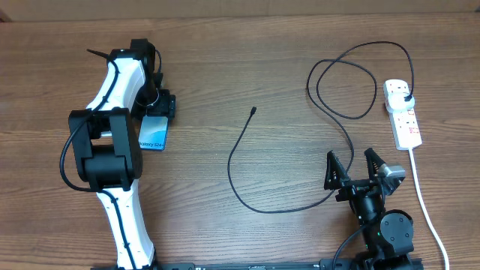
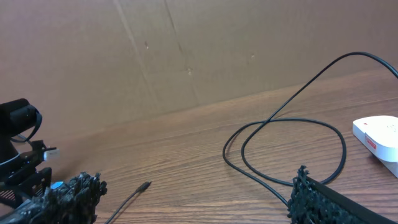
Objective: Plug charger to phone and switch on socket
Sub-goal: 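Lower the left gripper and close it on the phone's sides, then lift the phone with the left gripper and slide it rightward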
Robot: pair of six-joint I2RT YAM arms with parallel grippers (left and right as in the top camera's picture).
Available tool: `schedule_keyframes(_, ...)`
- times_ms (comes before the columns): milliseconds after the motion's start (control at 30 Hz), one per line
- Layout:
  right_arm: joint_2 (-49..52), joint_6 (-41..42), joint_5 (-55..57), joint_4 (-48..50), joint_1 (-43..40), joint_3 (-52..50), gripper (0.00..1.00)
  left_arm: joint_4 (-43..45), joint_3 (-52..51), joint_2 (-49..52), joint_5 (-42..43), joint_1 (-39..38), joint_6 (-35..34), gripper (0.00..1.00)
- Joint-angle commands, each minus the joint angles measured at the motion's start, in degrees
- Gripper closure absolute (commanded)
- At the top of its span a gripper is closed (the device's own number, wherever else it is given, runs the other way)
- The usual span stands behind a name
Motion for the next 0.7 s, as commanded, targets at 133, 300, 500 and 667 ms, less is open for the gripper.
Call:
schedule_keyframes(133, -0.52, -0.2, -0.13, 0.22, -0.13, -0.61, 0.0, -1.86, -0.72, 2.82, 8.41, -0.46, -13.49, 0.2)
schedule_keyframes(300, -0.52, -0.2, -0.13, 0.22, -0.13, -0.61, 0.0, -1.86, -0.74, 2.82, 14.93, -0.46, -20.06, 0.22)
schedule_keyframes(500, -0.52, -0.2, -0.13, 0.22, -0.13, -0.61, 0.0, -1.9, -0.74, 2.82, 17.62, -1.03, -28.37, 0.23)
schedule_keyframes(667, -0.52, -0.22, -0.13, 0.22, -0.13, -0.61, 0.0, -1.57, -0.74, 2.82, 16.5, -3.19, -28.41, 0.19)
